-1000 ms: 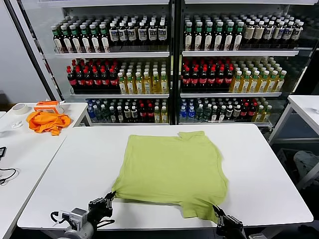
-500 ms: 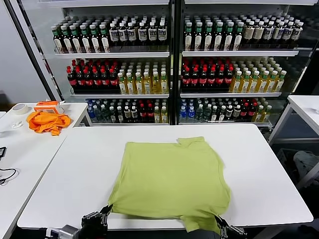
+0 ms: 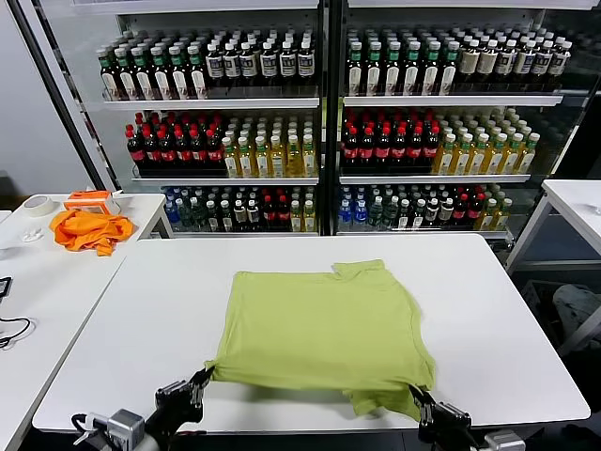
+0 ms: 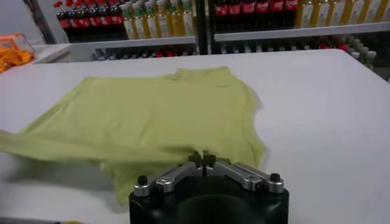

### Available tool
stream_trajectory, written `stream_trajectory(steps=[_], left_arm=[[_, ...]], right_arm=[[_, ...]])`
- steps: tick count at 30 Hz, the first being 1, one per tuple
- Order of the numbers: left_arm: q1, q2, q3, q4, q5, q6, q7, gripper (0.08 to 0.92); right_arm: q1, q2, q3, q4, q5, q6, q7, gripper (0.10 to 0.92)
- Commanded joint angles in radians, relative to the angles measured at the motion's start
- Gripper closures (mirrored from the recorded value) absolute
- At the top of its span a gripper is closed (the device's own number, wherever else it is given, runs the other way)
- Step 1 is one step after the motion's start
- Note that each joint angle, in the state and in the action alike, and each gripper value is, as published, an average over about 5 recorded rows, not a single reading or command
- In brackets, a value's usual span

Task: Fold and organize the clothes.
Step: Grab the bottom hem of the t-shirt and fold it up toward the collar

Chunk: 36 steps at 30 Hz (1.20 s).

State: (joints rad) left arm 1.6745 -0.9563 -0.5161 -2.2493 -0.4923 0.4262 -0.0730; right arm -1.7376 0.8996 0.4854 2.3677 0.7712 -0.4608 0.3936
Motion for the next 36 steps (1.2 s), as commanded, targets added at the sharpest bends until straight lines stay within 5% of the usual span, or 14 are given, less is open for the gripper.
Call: stream_trajectory(steps=[1, 36], left_arm=[[-0.246, 0.012, 0.076, 0.202, -0.067, -0.078, 0.039, 0.918], [-0.548, -0.042, 0.275, 0.522, -0.035, -0.076, 0.049, 0.911]], right_arm=[[0.206, 0.002, -0.054, -0.1, 0.076, -0.051, 0.038, 0.921], [0.387, 0.078, -0.144, -0.253, 0.1, -0.117, 0.063, 0.905]])
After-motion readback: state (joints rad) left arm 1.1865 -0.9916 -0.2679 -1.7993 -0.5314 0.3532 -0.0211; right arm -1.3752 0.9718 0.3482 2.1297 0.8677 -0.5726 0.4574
